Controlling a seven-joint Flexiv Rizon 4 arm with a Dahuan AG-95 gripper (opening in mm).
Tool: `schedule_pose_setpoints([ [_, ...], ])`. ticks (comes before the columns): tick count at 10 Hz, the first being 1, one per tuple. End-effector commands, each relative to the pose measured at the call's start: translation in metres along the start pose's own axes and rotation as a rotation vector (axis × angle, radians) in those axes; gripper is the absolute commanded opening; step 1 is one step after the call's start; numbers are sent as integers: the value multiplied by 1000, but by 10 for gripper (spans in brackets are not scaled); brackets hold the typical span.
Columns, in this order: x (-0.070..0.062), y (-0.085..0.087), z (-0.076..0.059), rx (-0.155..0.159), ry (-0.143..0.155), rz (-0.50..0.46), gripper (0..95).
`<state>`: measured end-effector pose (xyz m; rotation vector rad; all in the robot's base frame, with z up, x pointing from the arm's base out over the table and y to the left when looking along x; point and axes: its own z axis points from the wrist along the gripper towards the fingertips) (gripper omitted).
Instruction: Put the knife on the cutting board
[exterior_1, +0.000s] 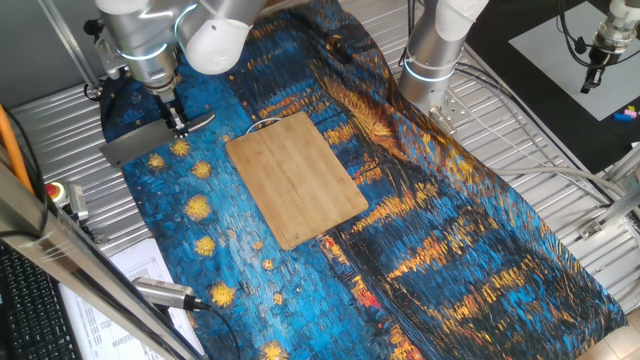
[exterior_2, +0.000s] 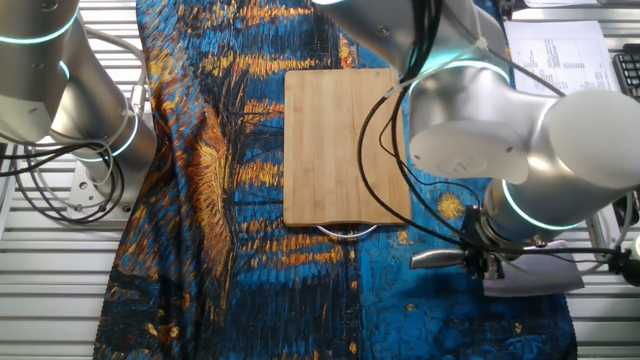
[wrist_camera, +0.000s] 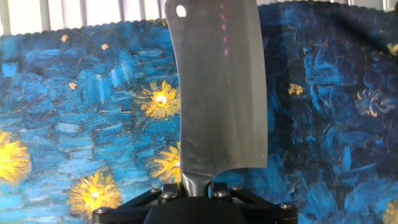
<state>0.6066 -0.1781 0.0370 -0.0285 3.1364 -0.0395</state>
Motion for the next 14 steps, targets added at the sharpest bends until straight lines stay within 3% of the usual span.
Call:
schedule_pose_setpoints([
  [1, 12, 14, -8, 9, -9, 8, 0],
  [7, 39, 67, -21, 9, -8, 31, 0],
  [10, 39, 67, -21, 12, -10, -8, 0],
  [14, 39, 67, -21, -8, -15, -69, 0],
])
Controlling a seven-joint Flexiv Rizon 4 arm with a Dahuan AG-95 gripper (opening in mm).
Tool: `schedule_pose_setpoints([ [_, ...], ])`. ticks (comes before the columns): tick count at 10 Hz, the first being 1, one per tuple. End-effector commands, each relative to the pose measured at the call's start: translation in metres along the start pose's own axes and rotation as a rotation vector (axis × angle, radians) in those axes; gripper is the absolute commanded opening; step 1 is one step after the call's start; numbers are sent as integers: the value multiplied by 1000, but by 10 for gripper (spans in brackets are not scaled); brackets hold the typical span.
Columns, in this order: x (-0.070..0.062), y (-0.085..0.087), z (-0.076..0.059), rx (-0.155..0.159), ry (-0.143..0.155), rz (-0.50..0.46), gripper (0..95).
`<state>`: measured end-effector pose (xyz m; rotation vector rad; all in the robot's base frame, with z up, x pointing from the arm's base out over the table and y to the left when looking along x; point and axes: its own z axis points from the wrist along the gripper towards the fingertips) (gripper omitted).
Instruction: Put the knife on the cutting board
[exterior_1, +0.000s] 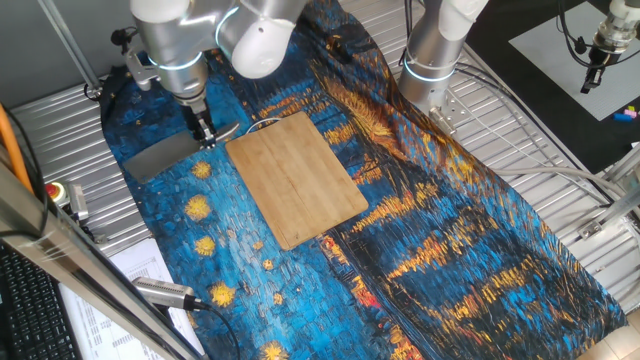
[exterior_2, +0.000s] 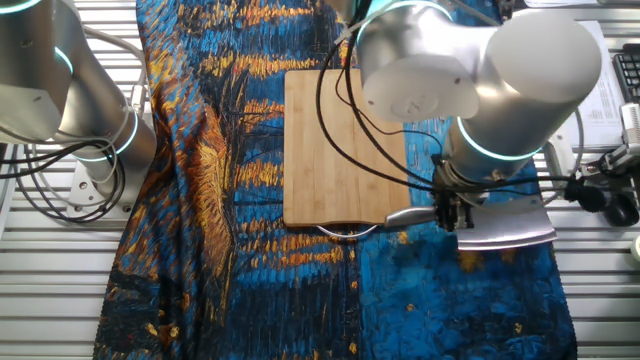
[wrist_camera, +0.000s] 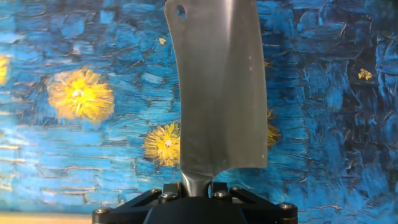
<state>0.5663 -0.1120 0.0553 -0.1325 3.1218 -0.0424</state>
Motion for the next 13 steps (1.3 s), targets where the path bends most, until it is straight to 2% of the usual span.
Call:
schedule_pose_setpoints([
  [1, 2, 2, -2, -13, 1, -6, 0],
  [2, 13, 8, -6, -30, 1, 0, 0],
  [3, 22, 15, -8, -34, 2, 11, 0],
  [4, 27, 19, -9, -35, 2, 17, 0],
  [5, 41, 36, -10, -33, 8, 41, 0],
  [8, 63, 64, -8, -23, 8, 71, 0],
  [9, 67, 69, -8, -22, 6, 75, 0],
  [11, 68, 70, -7, 0, -1, 64, 0],
  [13, 68, 70, -7, -1, 12, 39, 0],
])
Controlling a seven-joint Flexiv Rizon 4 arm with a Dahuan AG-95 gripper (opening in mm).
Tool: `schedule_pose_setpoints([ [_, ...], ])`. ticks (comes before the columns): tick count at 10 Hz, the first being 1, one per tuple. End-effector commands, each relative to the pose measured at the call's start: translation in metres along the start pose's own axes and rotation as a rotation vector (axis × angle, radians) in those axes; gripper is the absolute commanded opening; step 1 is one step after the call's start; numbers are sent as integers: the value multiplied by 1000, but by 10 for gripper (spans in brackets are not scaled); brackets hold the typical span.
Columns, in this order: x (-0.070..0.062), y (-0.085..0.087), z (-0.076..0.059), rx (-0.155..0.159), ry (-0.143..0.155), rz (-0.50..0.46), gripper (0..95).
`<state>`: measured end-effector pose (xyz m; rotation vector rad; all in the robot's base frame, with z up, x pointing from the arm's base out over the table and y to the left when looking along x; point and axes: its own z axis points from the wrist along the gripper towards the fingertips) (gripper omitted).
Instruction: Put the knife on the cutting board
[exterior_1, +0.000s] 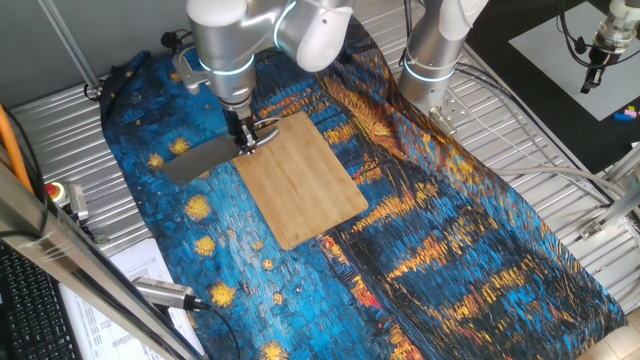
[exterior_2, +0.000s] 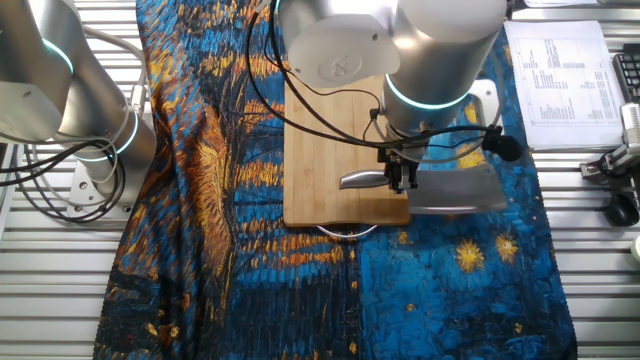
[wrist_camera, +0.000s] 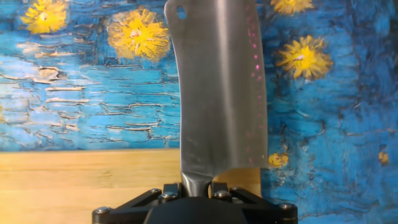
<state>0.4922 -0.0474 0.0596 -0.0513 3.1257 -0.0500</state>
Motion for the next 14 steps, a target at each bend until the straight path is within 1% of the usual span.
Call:
schedule_pose_setpoints([
  [1, 0, 0, 0, -10, 11, -25, 0],
  [2, 0, 0, 0, -14, 8, -24, 0],
  [5, 0, 0, 0, -16, 22, 18, 0],
  [13, 0, 0, 0, -23, 30, 99, 0],
  [14, 3, 1, -1, -35, 29, 102, 0],
])
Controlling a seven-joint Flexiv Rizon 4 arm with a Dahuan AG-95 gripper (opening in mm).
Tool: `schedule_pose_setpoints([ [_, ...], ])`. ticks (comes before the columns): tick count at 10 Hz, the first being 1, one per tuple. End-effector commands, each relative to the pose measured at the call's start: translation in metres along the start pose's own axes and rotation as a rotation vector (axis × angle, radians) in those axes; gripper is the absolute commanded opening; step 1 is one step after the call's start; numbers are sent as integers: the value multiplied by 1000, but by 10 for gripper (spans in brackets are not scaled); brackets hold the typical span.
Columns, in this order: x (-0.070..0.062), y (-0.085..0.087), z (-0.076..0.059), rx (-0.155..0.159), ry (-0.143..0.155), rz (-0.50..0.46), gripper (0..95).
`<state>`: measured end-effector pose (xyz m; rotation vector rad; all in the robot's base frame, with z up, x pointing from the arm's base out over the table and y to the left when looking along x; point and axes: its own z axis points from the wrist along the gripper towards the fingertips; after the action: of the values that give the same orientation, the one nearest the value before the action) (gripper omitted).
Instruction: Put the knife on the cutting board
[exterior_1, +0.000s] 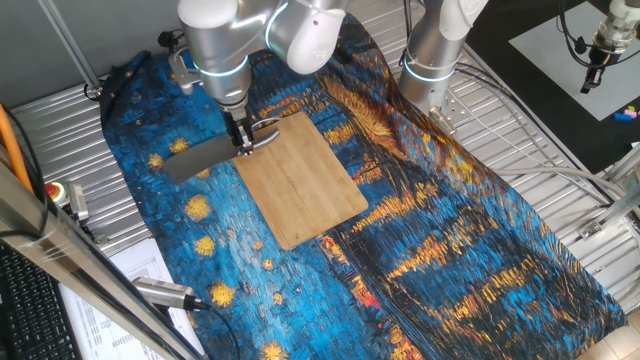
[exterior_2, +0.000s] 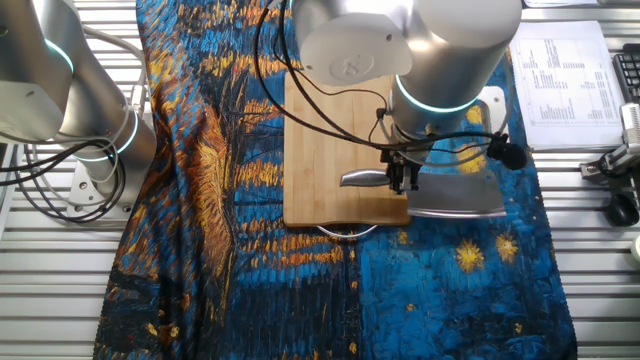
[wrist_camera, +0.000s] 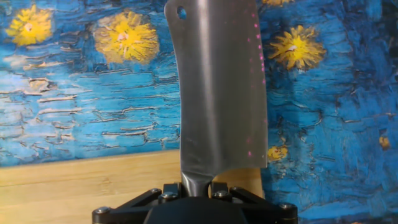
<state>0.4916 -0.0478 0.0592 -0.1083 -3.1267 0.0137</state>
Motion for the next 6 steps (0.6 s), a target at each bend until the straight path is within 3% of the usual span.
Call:
schedule_pose_setpoints([
  [1, 8, 7, -2, -17, -1, 2, 0],
  [6, 39, 46, -9, -18, 15, 35, 0],
])
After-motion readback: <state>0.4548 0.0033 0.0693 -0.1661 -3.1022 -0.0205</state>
